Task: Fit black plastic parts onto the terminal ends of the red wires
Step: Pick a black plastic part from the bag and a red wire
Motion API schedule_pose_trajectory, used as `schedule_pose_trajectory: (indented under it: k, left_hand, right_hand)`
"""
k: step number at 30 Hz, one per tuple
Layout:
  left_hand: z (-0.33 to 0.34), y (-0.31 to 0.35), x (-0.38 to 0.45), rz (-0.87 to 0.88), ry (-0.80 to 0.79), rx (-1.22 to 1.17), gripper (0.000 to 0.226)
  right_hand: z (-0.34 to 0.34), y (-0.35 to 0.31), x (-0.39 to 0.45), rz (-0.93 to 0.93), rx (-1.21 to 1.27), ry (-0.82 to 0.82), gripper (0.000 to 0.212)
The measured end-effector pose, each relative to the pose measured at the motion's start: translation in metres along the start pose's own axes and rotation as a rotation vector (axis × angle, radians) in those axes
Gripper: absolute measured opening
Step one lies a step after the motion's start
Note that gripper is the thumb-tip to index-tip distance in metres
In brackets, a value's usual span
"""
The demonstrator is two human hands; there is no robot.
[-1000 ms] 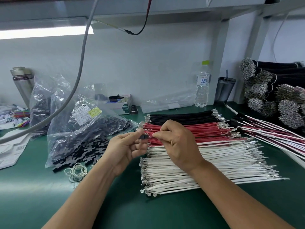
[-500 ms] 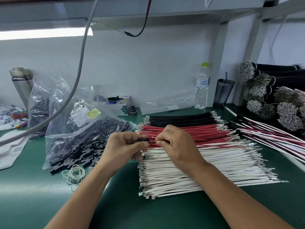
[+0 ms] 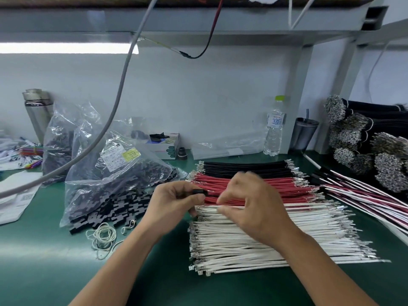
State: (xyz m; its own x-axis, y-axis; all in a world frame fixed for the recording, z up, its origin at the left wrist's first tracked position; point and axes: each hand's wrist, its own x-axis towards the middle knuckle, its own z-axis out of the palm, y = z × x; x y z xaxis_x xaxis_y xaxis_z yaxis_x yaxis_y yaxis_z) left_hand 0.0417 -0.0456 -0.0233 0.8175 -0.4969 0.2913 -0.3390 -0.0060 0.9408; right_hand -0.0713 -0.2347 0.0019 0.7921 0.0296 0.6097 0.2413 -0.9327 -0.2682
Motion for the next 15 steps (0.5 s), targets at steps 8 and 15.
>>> schedule_pose_trajectory:
  k: [8,15]
  left_hand:
    - [-0.001,0.003,-0.002,-0.020,-0.055,-0.045,0.019]
    - [-0.009,0.002,-0.001,-0.067,-0.048,-0.142,0.029]
  right_hand:
    - [0.008,0.002,-0.009,0.188,0.308,-0.341,0.008]
    - [0.007,0.001,-0.008,0.206,0.381,-0.130,0.013]
